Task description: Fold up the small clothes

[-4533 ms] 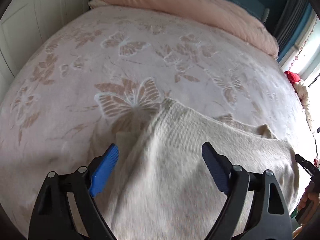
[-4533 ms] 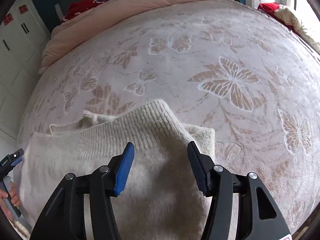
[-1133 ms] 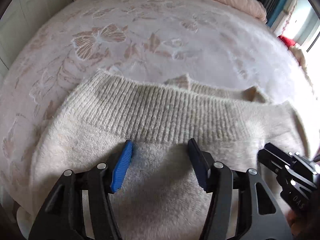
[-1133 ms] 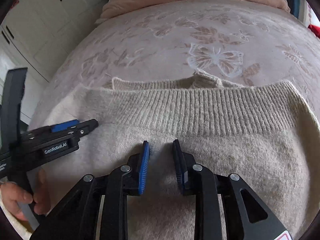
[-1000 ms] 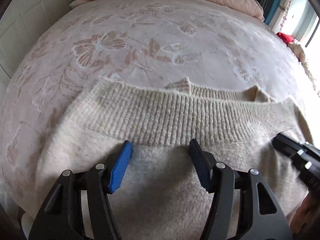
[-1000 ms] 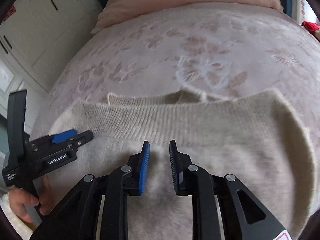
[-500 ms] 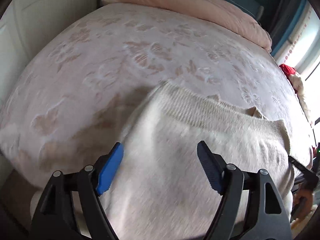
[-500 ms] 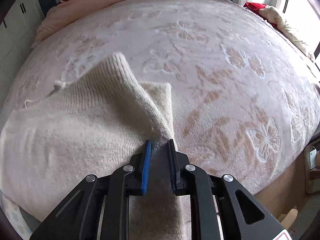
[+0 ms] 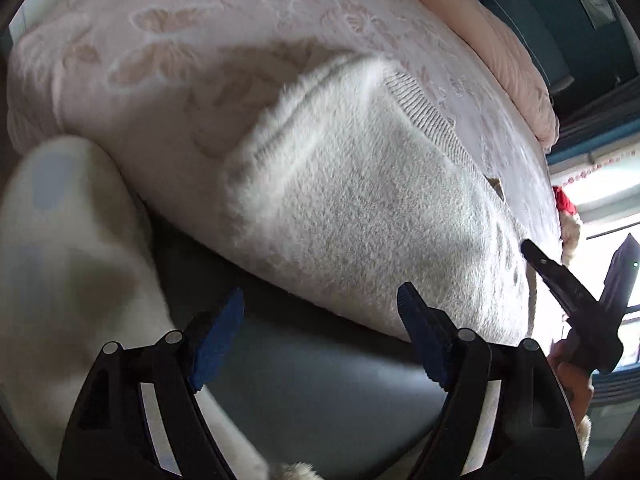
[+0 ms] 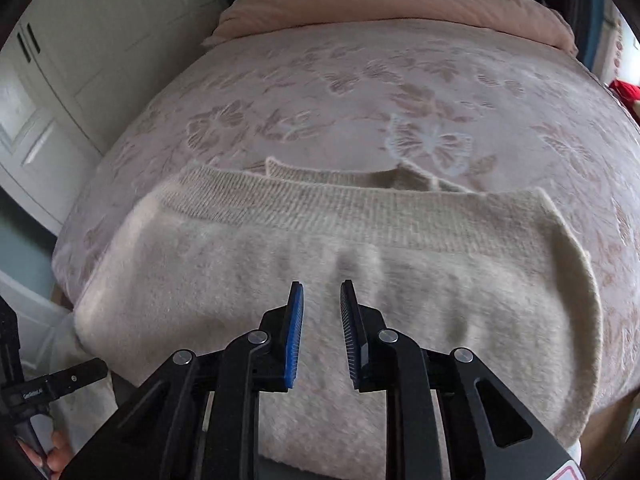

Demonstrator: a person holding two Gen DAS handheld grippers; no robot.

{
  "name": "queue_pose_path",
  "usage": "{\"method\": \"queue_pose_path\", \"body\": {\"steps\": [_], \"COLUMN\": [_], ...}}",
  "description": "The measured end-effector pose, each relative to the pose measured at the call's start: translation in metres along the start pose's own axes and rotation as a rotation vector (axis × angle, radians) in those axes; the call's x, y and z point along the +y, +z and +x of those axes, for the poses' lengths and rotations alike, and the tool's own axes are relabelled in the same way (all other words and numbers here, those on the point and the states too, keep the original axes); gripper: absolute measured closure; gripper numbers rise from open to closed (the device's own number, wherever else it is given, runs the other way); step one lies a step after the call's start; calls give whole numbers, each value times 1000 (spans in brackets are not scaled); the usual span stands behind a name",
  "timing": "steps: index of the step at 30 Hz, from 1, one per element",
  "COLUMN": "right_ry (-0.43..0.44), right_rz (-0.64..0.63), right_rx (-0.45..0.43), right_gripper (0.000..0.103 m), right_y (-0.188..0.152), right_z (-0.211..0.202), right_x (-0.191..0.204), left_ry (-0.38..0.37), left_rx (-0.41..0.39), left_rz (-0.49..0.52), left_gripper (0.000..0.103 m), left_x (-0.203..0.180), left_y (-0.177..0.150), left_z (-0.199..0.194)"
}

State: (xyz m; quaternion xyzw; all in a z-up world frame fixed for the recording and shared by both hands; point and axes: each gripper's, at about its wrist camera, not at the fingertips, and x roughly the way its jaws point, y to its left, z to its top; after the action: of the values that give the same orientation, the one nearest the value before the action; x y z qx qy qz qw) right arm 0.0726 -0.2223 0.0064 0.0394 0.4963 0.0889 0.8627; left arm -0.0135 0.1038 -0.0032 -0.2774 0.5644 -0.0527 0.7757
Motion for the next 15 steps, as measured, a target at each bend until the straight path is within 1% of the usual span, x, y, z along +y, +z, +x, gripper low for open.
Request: {"method": "queue_pose_path", "body": {"steps": [2,4,6,7,9,10,12,13,14,15], "right_ry": [-19,-63,-74,-78,-97,-105,-114,-110,-102,-90], "right_rz": [-11,-28,-26,-26,-46,-62,-85,-84,-80,-70], "right_rx": [33,69,107,106,113,118,121,121,121,119], "right_gripper": [85,85,84,84,83,82,81,81,81,81], "right_y": [6,9,7,7,8,8,8,8,8,8], "right_z": [18,37,56,59,62,62,64,65,65,66], "right_x": [14,19,19,20,25,26,29,29,28,26], "left_ry": [1,-12,-48,-58,-63,-62,-63,-55,-58,-50], "left_rx": [-24,-46,-79,-90,-72,-62,-82,-94,-117,-120], "left_rz": [-75,-130,-189,-190,-180,-194,-222,-213,-173,-128], "left_gripper": [27,26,19,14,14,14,16,27,58,66], "left_x": [9,18,27,29,29,30,29,26,20,13], "left_y": [7,15,24,28,35,37,38,38,38,39], "left_z": [10,12,13,16,25,29,30,29,26,24]}}
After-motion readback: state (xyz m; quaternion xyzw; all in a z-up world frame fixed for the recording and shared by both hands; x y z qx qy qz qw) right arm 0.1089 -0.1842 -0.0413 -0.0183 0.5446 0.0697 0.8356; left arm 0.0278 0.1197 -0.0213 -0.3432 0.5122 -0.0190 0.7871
